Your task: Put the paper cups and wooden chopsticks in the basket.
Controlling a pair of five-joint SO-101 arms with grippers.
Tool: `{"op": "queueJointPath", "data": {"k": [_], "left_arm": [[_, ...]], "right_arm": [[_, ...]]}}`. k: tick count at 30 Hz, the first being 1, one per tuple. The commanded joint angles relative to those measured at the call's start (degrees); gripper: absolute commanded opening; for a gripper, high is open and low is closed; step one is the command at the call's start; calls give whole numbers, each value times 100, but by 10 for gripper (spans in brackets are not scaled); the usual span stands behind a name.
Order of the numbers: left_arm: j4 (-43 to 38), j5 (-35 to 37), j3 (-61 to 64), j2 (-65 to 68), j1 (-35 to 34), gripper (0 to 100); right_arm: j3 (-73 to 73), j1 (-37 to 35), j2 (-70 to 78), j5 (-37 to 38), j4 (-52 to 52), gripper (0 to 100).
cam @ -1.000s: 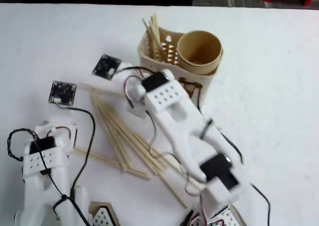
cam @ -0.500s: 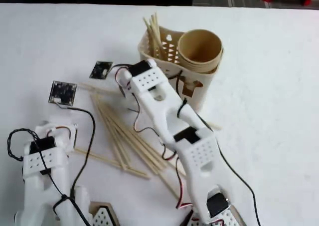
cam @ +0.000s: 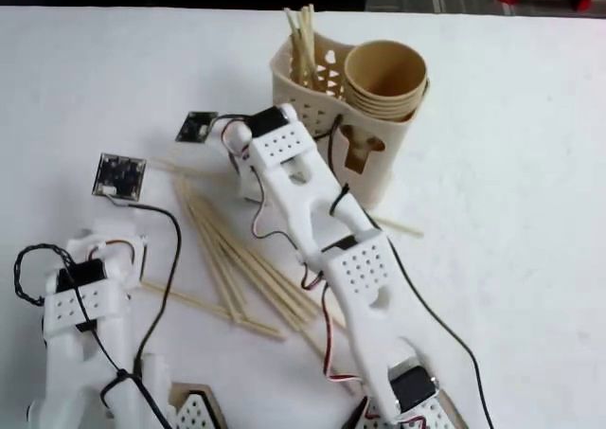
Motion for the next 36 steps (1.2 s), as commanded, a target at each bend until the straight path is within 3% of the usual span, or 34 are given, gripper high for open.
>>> {"op": "queueJointPath", "data": {"k": [1,8,19,36], "left_arm": [[-114,-44,-26,-145,-57,28],[-114,-44,-26,-145,-57,28],[-114,-44,-26,-145,-57,28],[-114,-44,-26,-145,-57,28]], "right_arm": [[-246,110,75,53,259,170],[-237,-57,119,53,567,15],[-255,-312,31,0,1059,19],[-193,-303,-1156,-730,1095,19]]}}
